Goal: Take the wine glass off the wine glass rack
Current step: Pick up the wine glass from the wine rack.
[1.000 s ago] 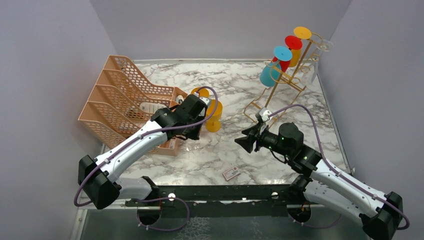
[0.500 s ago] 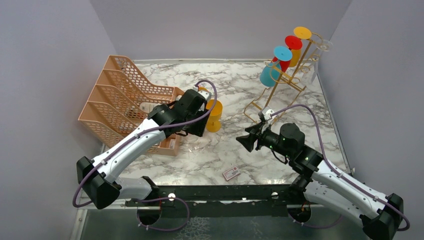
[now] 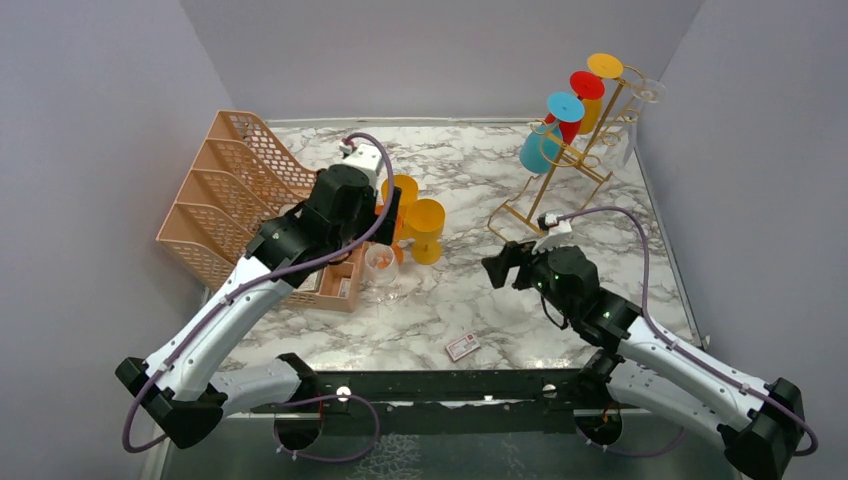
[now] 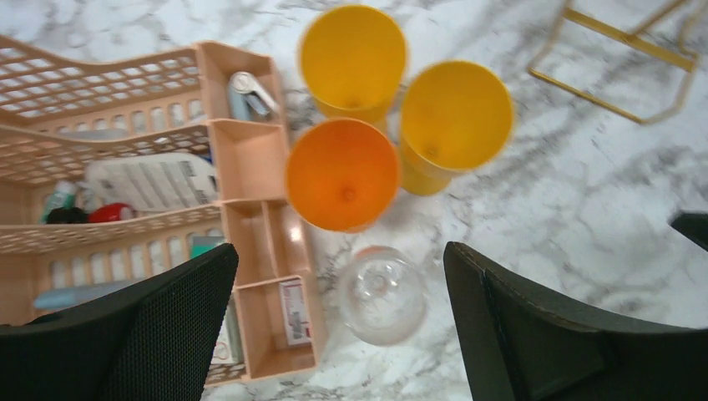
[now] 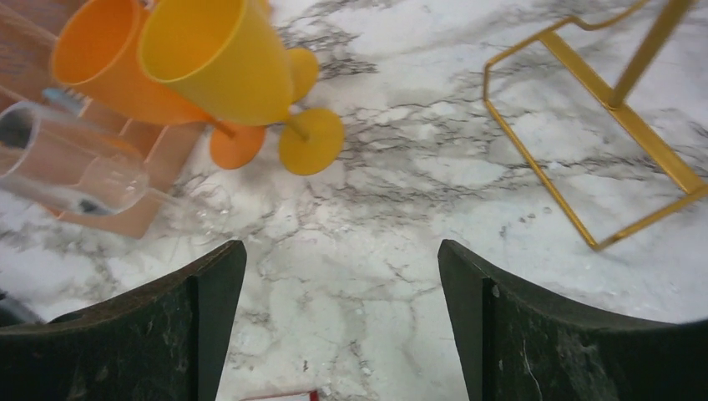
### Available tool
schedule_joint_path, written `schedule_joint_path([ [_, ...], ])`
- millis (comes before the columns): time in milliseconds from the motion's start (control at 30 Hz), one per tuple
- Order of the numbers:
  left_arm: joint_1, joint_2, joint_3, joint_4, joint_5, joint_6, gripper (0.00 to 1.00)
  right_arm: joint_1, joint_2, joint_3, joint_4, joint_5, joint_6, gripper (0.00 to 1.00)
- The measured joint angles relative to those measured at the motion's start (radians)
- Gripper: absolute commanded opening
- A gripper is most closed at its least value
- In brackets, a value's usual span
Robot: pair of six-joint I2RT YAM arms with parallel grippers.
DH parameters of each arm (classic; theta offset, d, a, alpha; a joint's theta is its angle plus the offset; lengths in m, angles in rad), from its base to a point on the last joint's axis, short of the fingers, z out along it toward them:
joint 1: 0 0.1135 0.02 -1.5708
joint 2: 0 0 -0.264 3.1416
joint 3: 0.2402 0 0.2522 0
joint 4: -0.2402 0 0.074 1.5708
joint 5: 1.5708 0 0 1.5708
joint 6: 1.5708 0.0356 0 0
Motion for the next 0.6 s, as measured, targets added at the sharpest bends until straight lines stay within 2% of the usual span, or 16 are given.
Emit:
schedule_joint_path([
  [67,0.073,0.000,0.000,0.030,-0.002,0.021,0.99,0.000,0.020,0.000,-0.007,0.083,0.018,0.90],
  [200,0.287,-0.003,-0.039,0.105,0.002,0.042,0.99,-0.007,0.045,-0.006,-0.029,0.286,0.075,0.89],
  [300,0.380,-0.042,-0.114,0.161,-0.006,0.041,0.99,-0.079,0.031,-0.030,-0.027,0.358,0.097,0.89],
  [400,0.409,-0.124,-0.229,0.218,-0.050,0.033,0.99,-0.266,0.025,-0.037,-0.028,0.321,0.115,0.89],
  [500,0.411,-0.209,-0.330,0.263,-0.101,0.021,0.99,-0.492,0.033,-0.032,-0.033,0.217,0.131,0.90],
  [600,0.411,-0.280,-0.417,0.320,-0.146,0.018,0.99,-0.623,0.071,0.014,-0.053,0.132,0.135,0.94],
])
